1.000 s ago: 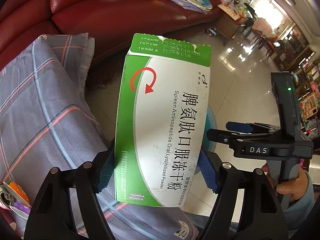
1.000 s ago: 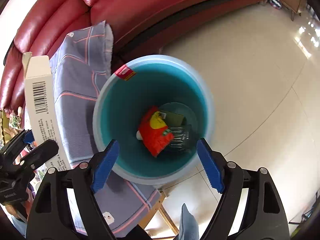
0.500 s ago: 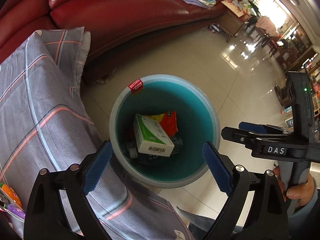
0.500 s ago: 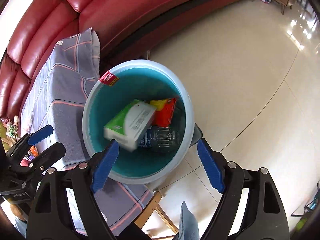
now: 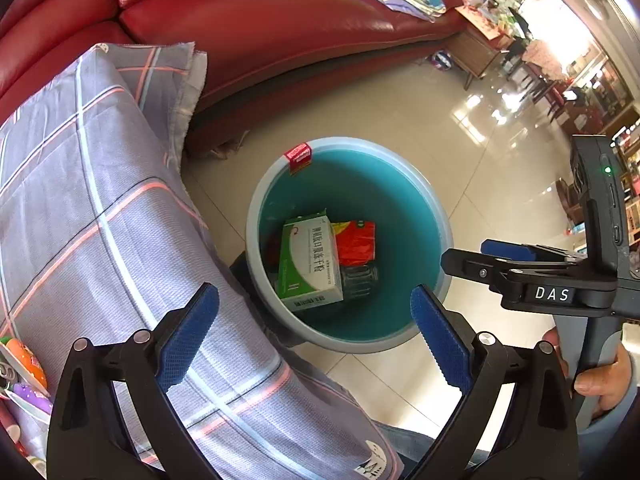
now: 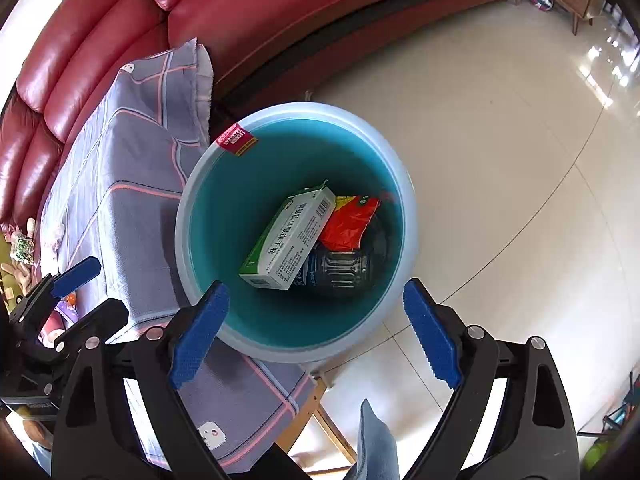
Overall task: Collect trash
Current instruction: 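Open the right tool over the bin while the left tool releases the medicine box, then return both tools over the table toward the remaining trash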
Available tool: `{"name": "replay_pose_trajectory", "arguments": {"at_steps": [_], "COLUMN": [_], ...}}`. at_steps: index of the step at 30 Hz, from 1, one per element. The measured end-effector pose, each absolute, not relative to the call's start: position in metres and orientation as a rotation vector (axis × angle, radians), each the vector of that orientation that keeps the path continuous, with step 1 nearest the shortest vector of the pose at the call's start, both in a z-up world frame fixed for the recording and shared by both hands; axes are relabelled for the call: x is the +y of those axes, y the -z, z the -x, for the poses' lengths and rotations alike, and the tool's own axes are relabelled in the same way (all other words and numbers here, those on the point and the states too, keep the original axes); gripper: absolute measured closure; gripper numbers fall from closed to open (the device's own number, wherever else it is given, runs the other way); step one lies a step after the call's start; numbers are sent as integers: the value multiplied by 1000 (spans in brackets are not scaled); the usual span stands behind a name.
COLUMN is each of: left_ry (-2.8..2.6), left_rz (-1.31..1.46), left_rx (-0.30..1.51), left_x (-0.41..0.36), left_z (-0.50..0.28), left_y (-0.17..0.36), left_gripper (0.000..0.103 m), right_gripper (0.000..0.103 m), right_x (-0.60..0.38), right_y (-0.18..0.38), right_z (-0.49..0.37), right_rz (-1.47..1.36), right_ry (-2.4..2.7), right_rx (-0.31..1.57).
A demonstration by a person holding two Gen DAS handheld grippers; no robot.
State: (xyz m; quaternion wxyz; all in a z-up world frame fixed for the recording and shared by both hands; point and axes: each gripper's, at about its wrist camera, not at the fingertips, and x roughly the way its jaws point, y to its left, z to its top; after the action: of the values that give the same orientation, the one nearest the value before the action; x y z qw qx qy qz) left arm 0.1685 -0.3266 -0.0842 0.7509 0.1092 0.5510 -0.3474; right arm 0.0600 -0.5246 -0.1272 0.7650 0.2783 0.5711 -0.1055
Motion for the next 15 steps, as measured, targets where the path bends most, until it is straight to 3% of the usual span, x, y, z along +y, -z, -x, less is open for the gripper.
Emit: {"name": "replay_pose_trajectory", "arguments": {"at_steps": [15], "left_ry": [667], "left_rz": [-170], "left_rx": [1167], "left_x": [-249], "left_z": [-148], "left_y": [63], "left_gripper": [6], "right_gripper": [18], "right_x": [-462], "right_y": [103], "right_z": [-73], "right_rz": [-528], "right_ry": [138], "right_rx": [1217]}}
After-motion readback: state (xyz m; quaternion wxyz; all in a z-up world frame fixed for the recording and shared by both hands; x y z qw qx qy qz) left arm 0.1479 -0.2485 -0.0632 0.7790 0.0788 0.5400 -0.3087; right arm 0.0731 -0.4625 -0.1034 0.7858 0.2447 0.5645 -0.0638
